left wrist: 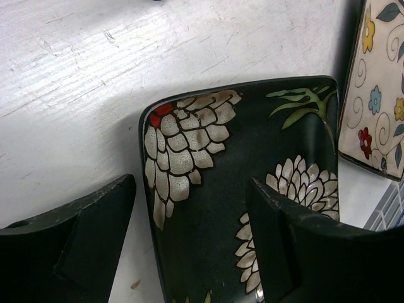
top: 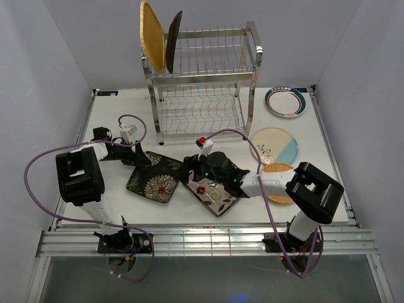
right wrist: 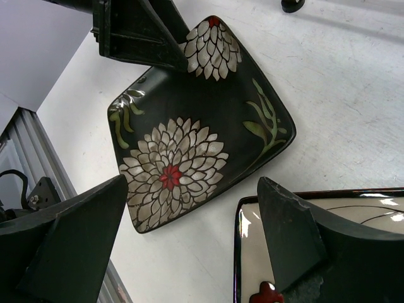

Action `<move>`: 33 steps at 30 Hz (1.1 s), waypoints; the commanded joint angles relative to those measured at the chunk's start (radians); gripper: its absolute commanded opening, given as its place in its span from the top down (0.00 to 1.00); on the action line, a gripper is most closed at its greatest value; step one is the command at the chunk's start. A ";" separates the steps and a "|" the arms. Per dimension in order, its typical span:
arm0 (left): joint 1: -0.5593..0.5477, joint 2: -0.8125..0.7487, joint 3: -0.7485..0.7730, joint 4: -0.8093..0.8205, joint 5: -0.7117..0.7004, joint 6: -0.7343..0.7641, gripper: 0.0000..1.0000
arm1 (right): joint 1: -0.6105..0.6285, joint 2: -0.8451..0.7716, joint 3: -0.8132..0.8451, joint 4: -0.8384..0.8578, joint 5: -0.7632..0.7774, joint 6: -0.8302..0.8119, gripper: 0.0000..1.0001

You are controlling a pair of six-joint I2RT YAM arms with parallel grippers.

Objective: Load the plates into the dish rack
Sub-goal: Pick up the plate at the center of the board.

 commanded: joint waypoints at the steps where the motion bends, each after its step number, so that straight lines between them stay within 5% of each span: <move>1: -0.024 0.047 -0.013 -0.030 -0.093 0.017 0.20 | -0.002 -0.034 -0.011 0.045 0.011 -0.008 0.11; 10: -0.048 0.067 -0.013 -0.030 -0.128 0.017 0.30 | -0.002 -0.044 -0.019 0.045 0.020 -0.010 0.11; 14: -0.055 0.077 -0.011 -0.027 -0.137 0.011 0.50 | -0.002 -0.048 -0.021 0.046 0.020 -0.010 0.12; 21: -0.063 0.084 -0.008 -0.033 -0.142 0.012 0.71 | -0.002 -0.049 -0.019 0.049 0.016 -0.008 0.12; 25: -0.063 0.082 -0.005 -0.033 -0.143 0.011 1.00 | -0.002 -0.044 -0.018 0.049 0.014 -0.007 0.12; 33: -0.032 0.010 -0.016 -0.023 -0.125 -0.002 1.00 | -0.002 -0.034 -0.007 0.051 0.005 -0.008 0.12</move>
